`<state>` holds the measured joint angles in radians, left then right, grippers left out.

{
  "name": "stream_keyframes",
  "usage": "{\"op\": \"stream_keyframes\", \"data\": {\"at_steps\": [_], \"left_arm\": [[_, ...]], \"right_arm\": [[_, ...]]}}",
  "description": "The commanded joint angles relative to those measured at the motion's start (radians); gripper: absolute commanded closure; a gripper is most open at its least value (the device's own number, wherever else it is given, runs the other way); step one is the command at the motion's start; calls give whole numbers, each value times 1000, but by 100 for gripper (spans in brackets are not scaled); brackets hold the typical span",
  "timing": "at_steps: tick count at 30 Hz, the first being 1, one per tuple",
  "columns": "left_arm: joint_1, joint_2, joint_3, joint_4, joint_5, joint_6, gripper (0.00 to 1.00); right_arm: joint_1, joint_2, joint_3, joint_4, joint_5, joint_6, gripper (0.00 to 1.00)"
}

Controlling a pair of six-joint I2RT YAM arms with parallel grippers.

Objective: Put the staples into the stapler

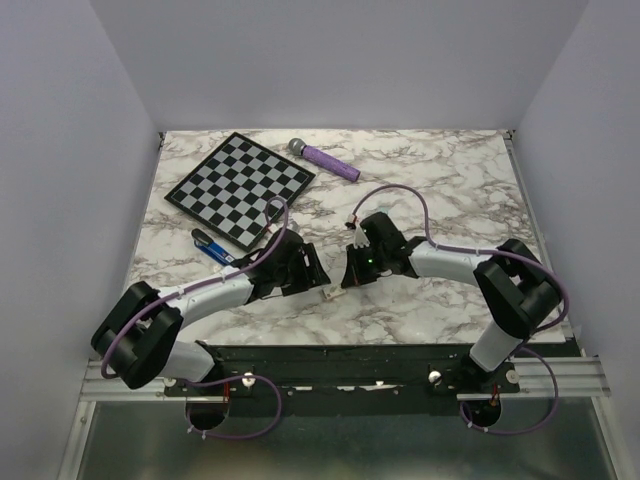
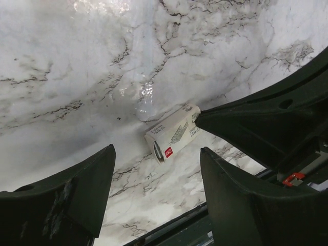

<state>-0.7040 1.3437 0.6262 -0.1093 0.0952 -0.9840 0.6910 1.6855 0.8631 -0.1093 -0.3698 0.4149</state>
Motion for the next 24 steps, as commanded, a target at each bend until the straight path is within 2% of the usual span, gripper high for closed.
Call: {"op": "stream_keyframes", "data": {"at_steps": [1, 9, 11, 12, 17, 18, 24], "left_arm": [[-6, 46, 72, 11, 21, 28, 26], [-8, 135, 142, 23, 38, 57, 39], [-12, 152, 155, 22, 41, 62, 40], [-14, 156, 156, 20, 46, 64, 44], [-34, 184, 171, -1, 41, 76, 47], [-37, 192, 175, -6, 41, 79, 53], [-52, 233, 202, -23, 44, 90, 62]], "right_arm": [[-7, -73, -53, 23, 141, 74, 99], [-7, -153, -108, 39, 262, 165, 99], [-7, -155, -115, 43, 267, 179, 99], [-7, -153, -116, 45, 275, 185, 99], [-7, -155, -133, 65, 292, 209, 99], [-7, -155, -134, 66, 293, 211, 99], [-7, -165, -142, 74, 298, 220, 99]]}}
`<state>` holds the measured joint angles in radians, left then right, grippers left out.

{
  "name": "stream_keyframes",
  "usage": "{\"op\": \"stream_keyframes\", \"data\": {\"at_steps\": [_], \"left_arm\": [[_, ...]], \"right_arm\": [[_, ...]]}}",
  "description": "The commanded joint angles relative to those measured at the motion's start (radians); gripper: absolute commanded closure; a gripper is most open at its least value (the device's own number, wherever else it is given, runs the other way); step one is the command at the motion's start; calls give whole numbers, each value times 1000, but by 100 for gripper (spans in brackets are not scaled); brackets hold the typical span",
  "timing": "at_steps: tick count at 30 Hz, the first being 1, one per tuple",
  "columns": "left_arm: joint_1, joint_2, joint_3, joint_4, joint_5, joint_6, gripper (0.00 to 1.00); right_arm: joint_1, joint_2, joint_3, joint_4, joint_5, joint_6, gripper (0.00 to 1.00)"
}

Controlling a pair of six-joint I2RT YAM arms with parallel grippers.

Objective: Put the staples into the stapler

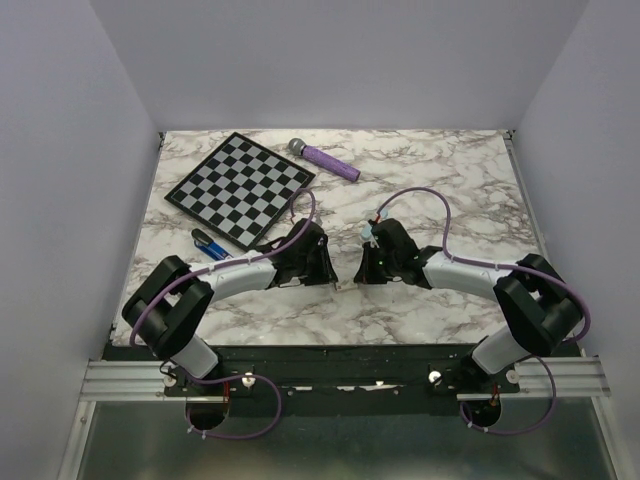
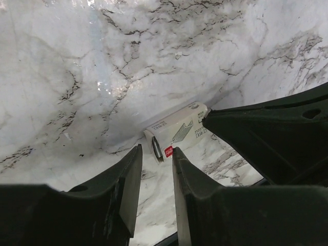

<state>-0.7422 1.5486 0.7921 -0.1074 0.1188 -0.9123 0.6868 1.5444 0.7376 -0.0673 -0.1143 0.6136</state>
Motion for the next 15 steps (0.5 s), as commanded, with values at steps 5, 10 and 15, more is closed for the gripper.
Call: {"op": "stream_keyframes", "data": {"at_steps": [5, 10, 15], "left_arm": [[-26, 44, 48, -35, 13, 20, 64], [-28, 47, 45, -48, -5, 16, 65], [-29, 64, 58, -61, -7, 24, 67]], "right_arm": [[-3, -26, -21, 40, 36, 20, 99], [-3, -24, -24, 47, 28, 21, 99], [-3, -20, -24, 54, 22, 21, 99]]}}
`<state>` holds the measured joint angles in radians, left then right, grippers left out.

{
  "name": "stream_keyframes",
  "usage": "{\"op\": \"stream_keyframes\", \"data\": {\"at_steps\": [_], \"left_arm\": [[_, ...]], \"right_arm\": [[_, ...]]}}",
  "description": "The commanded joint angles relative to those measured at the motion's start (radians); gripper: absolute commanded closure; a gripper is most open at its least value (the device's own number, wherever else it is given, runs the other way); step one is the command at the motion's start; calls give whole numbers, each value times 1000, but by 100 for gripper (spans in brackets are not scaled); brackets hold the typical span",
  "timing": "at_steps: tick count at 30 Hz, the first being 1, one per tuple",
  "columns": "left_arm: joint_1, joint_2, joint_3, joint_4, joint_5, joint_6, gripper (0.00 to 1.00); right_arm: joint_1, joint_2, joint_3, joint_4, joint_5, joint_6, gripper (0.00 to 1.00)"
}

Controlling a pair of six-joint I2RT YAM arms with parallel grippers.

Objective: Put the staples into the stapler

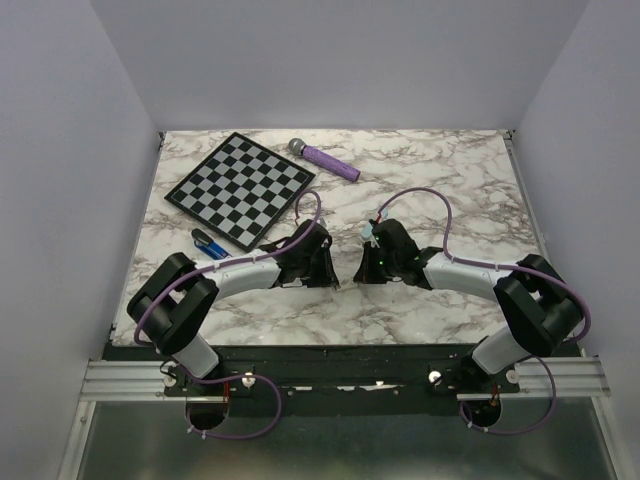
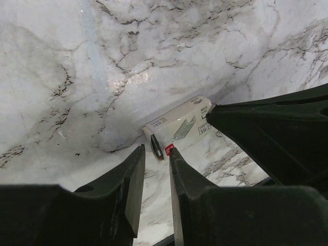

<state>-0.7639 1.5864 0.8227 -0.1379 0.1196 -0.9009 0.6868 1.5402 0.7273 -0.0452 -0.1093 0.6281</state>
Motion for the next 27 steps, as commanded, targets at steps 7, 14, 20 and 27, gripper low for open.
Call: {"op": "stream_keyframes", "data": {"at_steps": [7, 14, 20, 27], "left_arm": [[-8, 44, 35, -38, -3, 17, 69], [-8, 57, 47, -45, -1, 23, 75], [-8, 50, 47, -52, -8, 23, 77], [-8, 41, 39, -78, -31, 25, 77]], "right_arm": [[-3, -9, -14, 36, 3, 10, 99], [-3, -6, -23, 73, -24, 16, 99], [-3, -12, -34, 90, -38, 28, 99], [-3, -20, -43, 93, -24, 36, 99]]}}
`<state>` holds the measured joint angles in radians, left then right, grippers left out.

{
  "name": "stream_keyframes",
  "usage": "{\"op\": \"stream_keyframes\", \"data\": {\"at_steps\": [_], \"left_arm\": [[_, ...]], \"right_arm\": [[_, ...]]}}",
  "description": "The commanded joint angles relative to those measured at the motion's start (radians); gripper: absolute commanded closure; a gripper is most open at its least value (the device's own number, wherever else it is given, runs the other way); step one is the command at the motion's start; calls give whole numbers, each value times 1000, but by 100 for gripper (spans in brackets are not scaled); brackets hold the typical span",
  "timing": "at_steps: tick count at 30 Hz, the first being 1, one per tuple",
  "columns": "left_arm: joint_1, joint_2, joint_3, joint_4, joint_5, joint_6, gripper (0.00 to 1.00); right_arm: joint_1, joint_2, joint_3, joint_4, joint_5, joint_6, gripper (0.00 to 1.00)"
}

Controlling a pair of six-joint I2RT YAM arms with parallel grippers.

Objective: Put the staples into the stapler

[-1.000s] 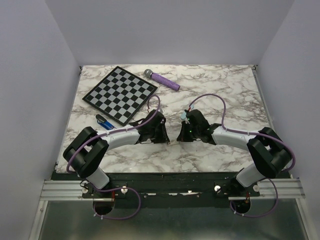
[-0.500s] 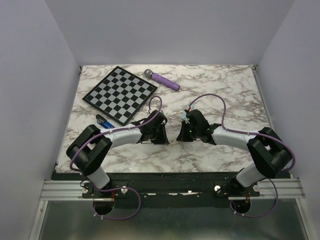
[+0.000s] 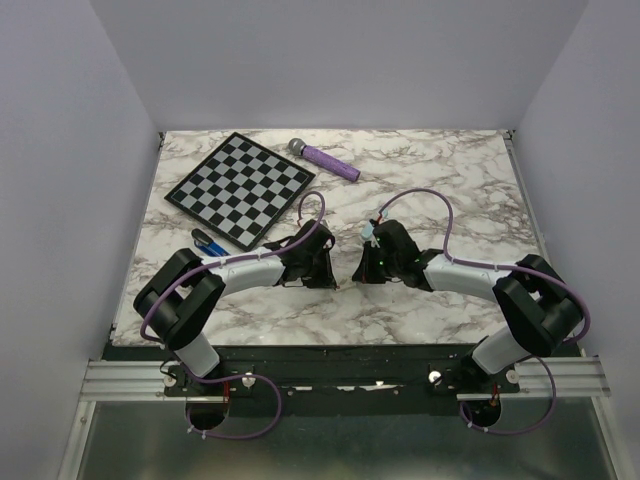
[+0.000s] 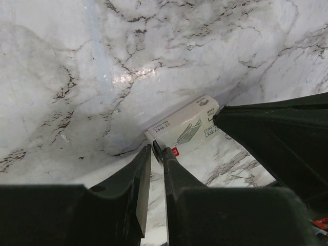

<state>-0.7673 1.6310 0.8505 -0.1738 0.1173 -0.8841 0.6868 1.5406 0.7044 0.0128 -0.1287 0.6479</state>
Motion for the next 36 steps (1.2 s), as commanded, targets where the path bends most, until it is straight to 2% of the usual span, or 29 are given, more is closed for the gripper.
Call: {"op": "stream_keyframes", "data": {"at_steps": [1, 32, 36], "left_arm": [[-4, -3, 10, -43, -28, 8, 77], [-4, -31, -14, -58, -45, 8, 80], [-4, -22, -5, -62, -41, 14, 80]], "right_arm": [[-3, -20, -20, 35, -2, 18, 99], [-4, -33, -37, 49, 9, 29, 99], [-6, -31, -40, 59, -12, 32, 96]]}}
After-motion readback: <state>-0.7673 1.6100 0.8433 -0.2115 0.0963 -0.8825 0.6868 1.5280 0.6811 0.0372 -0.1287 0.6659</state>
